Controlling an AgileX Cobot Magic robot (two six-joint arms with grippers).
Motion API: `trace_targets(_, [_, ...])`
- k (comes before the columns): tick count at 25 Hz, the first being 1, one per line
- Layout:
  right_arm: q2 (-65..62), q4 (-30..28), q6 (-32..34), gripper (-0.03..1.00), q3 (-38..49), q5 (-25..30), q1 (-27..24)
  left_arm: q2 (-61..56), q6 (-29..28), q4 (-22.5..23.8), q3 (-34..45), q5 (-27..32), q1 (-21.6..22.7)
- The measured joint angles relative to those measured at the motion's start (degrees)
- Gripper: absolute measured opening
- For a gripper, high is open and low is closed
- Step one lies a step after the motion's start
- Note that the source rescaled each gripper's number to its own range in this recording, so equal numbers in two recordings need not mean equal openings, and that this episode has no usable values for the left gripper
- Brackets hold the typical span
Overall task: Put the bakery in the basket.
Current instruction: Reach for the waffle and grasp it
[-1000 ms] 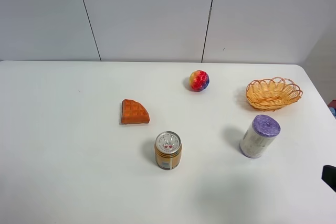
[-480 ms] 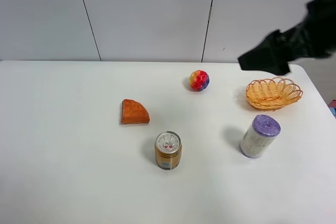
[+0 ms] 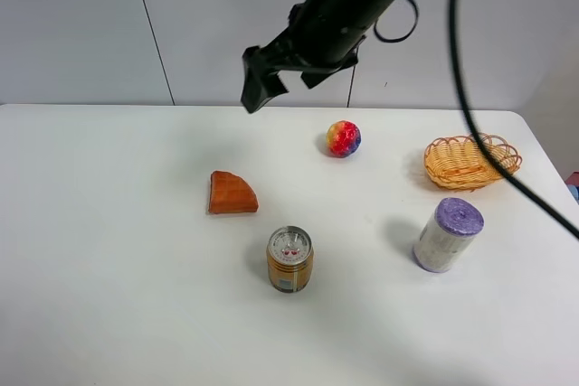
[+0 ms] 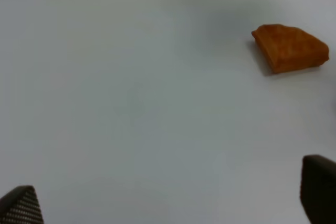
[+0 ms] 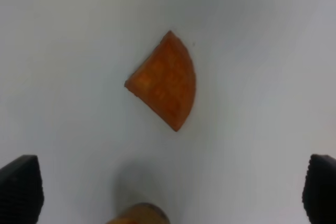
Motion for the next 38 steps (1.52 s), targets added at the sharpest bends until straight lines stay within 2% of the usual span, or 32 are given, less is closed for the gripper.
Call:
trace_targets(8, [13.13, -5.08, 12.55, 1.00, -6.96, -0.13, 5.72, 0.00, 0.00, 0.00, 0.00, 0.00, 0.00])
trace_targets(11, [16.30, -7.30, 15.96, 1.00, -7.03, -2.55, 6.77, 0.00, 0.00, 0.00, 0.00, 0.00, 0.00])
trace_targets(17, [20.98, -8.21, 20.98, 1.00, -7.40, -8.03, 6.89, 0.00, 0.00, 0.00, 0.00, 0.00, 0.00])
trace_targets(21, [23.19, -8.59, 24.03, 1.00, -8.99, -9.81, 6.89, 0.00, 0.00, 0.00, 0.00, 0.00, 0.00])
trace_targets(26, [26.36, -8.65, 28.19, 1.00, -12.10, -9.45, 6.89, 0.00, 0.00, 0.00, 0.00, 0.00, 0.00])
trace_targets(32, [27.81, -8.77, 31.11, 1.00, -13.27, -6.05, 7.09, 0.00, 0.00, 0.00, 0.00, 0.00, 0.00])
trace_targets(38, [29.70, -11.10, 34.15, 1.00, -13.45, -4.49, 7.48, 0.00, 0.00, 0.00, 0.00, 0.00, 0.00])
